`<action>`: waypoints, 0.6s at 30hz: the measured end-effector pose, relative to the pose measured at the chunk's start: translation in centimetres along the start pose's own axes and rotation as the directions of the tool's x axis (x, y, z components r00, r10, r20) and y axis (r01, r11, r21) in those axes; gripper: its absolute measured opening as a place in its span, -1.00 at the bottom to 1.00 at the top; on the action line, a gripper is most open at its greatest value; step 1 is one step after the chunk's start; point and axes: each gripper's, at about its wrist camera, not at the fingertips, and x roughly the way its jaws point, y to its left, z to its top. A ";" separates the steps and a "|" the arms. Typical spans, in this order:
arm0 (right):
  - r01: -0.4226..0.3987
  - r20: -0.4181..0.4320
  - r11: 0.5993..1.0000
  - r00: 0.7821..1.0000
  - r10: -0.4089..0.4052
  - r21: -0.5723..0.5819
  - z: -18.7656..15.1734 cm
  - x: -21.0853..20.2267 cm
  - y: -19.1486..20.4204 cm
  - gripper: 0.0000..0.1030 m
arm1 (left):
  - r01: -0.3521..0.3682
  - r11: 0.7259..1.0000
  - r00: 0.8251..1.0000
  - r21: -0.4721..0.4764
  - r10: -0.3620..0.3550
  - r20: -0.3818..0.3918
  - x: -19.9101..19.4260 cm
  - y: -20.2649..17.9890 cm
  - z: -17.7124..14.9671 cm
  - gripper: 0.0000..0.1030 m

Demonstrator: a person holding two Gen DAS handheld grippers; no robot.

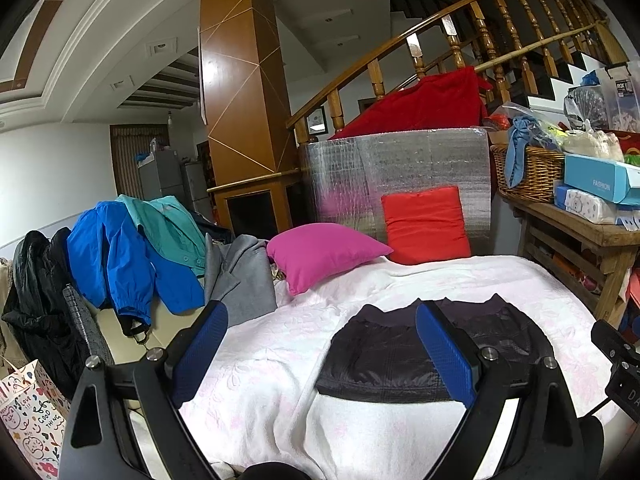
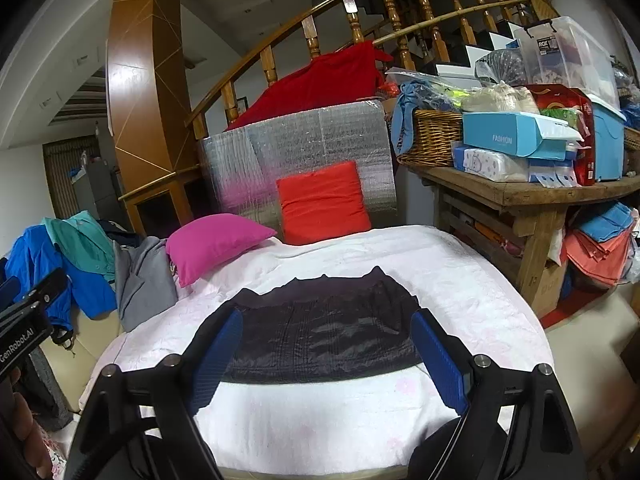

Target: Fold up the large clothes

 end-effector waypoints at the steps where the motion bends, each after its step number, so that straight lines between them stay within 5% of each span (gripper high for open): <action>1: 0.000 -0.001 1.000 1.000 0.000 -0.001 0.0 0.0 0.0 0.72 | -0.002 1.000 1.000 -0.001 0.002 0.001 0.0 0.0 0.0 0.85; 18: -0.001 -0.001 1.000 1.000 0.001 -0.007 0.1 0.2 0.2 0.72 | -0.007 1.000 1.000 -0.015 0.007 0.000 0.1 0.6 0.1 0.85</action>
